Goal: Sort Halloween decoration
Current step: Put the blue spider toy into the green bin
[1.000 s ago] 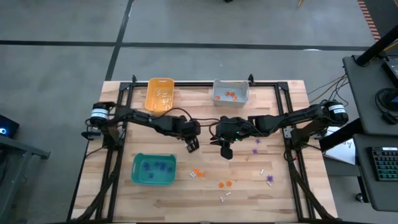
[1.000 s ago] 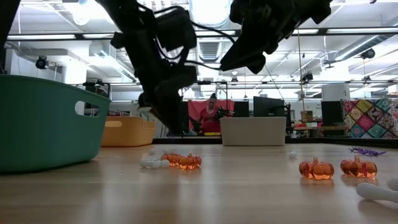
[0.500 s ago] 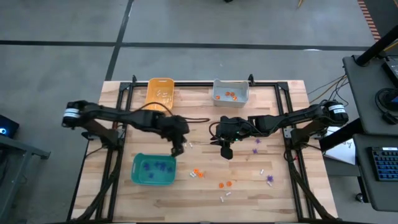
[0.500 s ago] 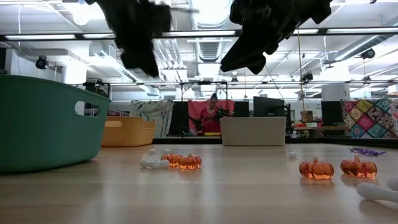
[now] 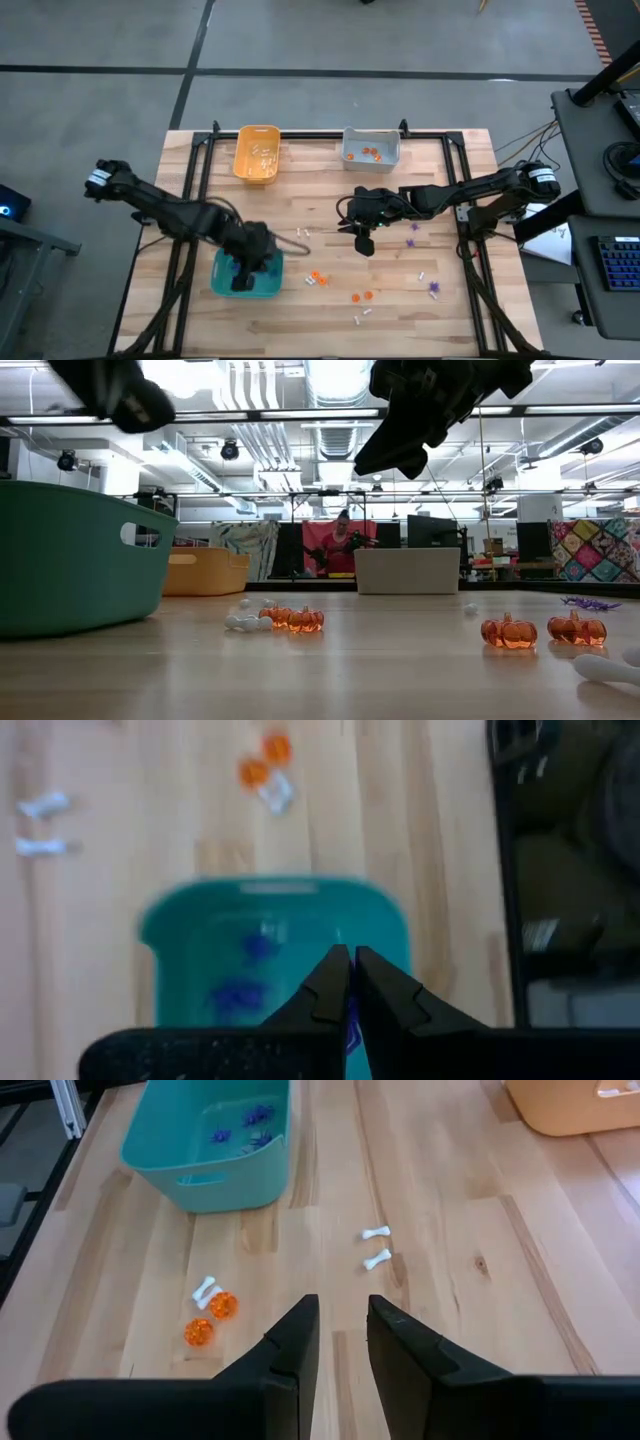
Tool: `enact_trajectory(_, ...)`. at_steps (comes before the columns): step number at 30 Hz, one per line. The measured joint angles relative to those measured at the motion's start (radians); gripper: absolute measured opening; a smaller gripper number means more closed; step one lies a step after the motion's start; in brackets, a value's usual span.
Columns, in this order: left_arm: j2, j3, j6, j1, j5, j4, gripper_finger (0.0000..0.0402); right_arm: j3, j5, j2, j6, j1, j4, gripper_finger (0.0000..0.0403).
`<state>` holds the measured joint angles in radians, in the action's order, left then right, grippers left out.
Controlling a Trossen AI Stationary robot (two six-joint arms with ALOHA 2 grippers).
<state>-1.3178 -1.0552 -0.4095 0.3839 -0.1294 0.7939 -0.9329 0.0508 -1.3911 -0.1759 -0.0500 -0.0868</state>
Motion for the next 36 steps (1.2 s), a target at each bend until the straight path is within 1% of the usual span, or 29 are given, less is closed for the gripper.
enact_trajectory(5,-0.063,0.042,-0.008,0.066,0.077,0.001,0.0,0.0,0.0,0.0,0.0,0.0,0.009,0.0073)
enact_trajectory(9,-0.123,0.062,-0.018,0.067,0.137,-0.004,0.0,0.0,0.0,0.0,-0.001,0.0,0.019,0.0069)
enact_trajectory(12,-0.17,0.063,0.024,0.067,0.172,-0.028,0.0,0.0,0.0,0.0,-0.015,0.0,0.018,0.0068)
enact_trajectory(17,-0.222,0.063,0.1,0.065,0.173,-0.118,0.0,0.0,0.0,0.0,-0.015,0.0,0.018,0.0073)
enact_trajectory(24,-0.241,0.066,0.153,0.057,0.173,-0.155,0.0,0.0,0.0,0.0,-0.01,0.0,0.018,0.0077)
enact_trajectory(28,-0.24,0.104,0.191,0.051,0.172,-0.223,0.0,0.0,0.0,0.0,-0.009,0.0,0.018,0.0072)
enact_trajectory(36,-0.193,0.205,0.188,0.044,0.171,-0.336,0.0,0.0,0.0,0.0,-0.007,0.0,0.018,0.0068)
